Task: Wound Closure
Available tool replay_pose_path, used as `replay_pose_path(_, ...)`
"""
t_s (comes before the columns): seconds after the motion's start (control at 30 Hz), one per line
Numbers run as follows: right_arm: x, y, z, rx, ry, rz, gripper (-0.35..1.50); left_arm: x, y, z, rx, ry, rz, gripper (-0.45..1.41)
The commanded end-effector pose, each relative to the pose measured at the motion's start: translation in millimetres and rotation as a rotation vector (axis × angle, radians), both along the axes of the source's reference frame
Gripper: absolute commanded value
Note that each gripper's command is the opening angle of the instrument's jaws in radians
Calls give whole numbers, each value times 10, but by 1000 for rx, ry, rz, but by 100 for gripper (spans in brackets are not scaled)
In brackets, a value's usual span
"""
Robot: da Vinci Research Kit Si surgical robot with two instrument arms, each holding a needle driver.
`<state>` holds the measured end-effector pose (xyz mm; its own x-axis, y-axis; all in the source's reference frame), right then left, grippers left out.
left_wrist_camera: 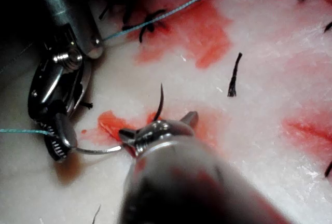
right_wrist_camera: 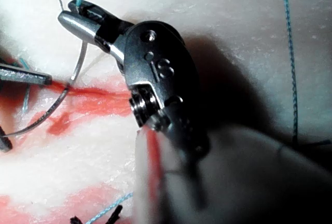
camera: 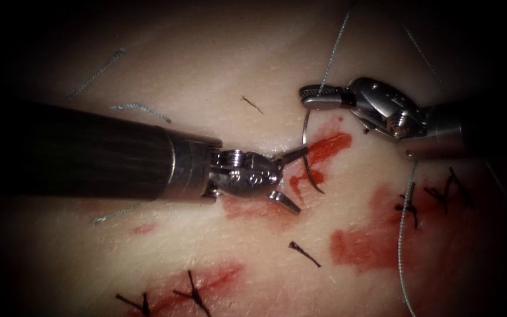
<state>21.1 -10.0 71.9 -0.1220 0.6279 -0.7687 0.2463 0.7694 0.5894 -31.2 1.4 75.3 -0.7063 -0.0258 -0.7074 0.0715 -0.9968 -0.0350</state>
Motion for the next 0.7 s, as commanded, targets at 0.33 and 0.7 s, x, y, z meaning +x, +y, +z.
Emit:
replay_pose_path(0.33,10,-5,-2,30,15,16,-35,-16,-4,40,-70,-104,60,-45)
replay_pose_path(0.7,16,-21,-12,-541,-32,280,106,-12,-2,30,395,-281,-336,-45)
